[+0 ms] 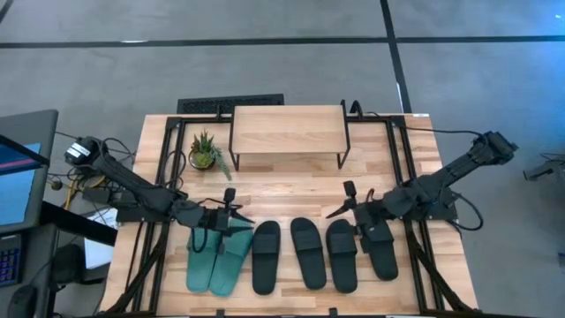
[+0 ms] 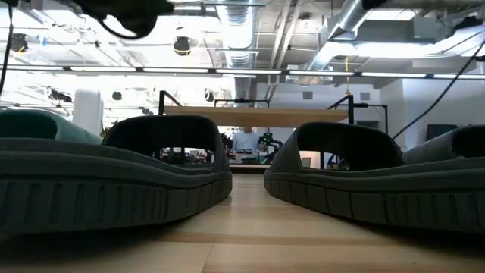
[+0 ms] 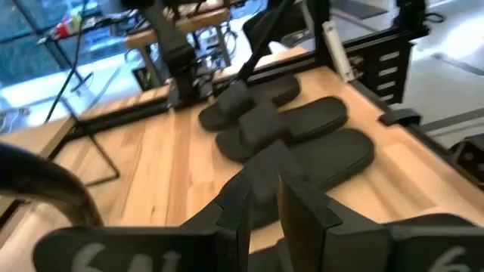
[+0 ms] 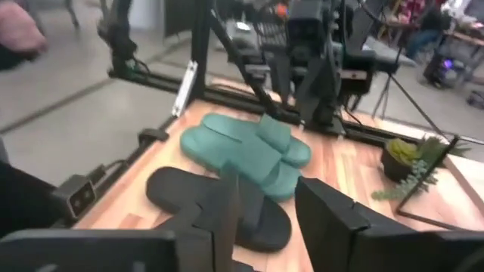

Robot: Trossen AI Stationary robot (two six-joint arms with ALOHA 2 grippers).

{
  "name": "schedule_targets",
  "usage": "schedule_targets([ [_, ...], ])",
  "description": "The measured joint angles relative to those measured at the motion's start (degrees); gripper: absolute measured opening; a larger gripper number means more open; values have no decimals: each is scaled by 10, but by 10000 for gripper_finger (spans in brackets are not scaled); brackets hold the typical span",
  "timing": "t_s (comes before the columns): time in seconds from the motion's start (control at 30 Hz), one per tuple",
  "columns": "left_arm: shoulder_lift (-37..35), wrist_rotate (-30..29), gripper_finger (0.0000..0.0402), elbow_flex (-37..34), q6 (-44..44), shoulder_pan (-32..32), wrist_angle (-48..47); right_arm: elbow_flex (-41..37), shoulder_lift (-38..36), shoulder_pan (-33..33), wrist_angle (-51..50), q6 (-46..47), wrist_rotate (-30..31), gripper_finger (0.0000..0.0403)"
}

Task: Pick and place slides into the shelf
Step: Put the black slipper on the shelf

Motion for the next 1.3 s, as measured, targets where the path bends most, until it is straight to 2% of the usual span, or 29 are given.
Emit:
schedule_targets([
  [0.13, 1, -14, 55, 25, 38, -38, -7, 70, 54, 35, -100, 1, 70, 152],
  [0.3, 1, -83, 55, 60, 78, -90, -67, 124, 114, 87, -183, 12, 159, 161],
  [0.43, 1, -140, 55, 63, 89, -114, -78, 151, 145, 125, -271, 86, 209, 154],
  [0.57, 1, -207, 55, 63, 96, -127, -104, 167, 162, 163, -377, 205, 250, 140],
  [0.73, 1, -270, 55, 63, 85, -128, -147, 180, 176, 210, -487, 357, 260, 124],
  [1.03, 0, -283, 55, 63, 70, -128, -149, 180, 176, 318, -663, 670, 222, 132],
  [1.2, 0, -286, 55, 63, 61, -123, -149, 180, 213, 365, -716, 781, 166, 136],
  [1.3, 0, -286, 55, 63, 60, -117, -148, 180, 258, 380, -740, 811, 139, 132],
])
